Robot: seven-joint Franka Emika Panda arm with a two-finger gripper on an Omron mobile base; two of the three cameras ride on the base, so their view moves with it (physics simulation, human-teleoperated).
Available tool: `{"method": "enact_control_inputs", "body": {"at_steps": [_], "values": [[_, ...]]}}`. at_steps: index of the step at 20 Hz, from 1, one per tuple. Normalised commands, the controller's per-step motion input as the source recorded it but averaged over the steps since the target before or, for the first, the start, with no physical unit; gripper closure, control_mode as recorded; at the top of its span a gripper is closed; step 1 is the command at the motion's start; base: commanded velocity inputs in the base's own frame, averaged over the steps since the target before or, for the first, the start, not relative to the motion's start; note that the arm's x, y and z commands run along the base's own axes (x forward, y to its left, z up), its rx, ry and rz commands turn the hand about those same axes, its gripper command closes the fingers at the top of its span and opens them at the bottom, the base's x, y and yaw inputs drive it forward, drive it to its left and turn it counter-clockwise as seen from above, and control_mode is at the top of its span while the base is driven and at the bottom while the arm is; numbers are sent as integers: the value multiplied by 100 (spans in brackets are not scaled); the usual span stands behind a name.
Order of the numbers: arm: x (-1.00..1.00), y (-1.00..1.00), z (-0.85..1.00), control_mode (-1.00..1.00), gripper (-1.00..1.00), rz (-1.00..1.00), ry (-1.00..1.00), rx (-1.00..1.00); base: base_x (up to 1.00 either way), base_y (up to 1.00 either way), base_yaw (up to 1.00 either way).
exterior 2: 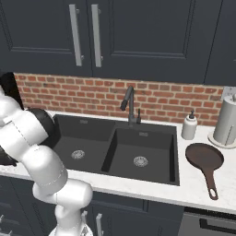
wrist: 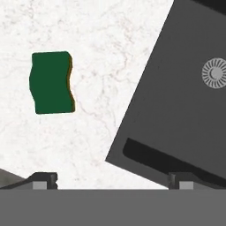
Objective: Pick the pan and sponge and place them into the sink. Then turn on the water.
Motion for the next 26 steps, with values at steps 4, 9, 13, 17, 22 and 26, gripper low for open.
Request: {"method": "enact_control_inputs", "body": {"at_steps": [4, 9, 13, 17, 22, 26], "values": [[4, 48, -13, -100, -100, -7, -3, 0, 0, 0, 0], [11, 37, -15, -100, -100, -6, 3, 0, 0, 0, 0], [5, 30, -27, -100, -100, -1, 4, 0, 0, 0, 0], [1, 28, -23, -100, -100, 0, 6, 0, 0, 0, 0], [8, 31, -25, -100, -100, 0, 9, 0, 0, 0, 0], [27, 25, -32, -100, -100, 0, 5, -1, 0, 0, 0]]}}
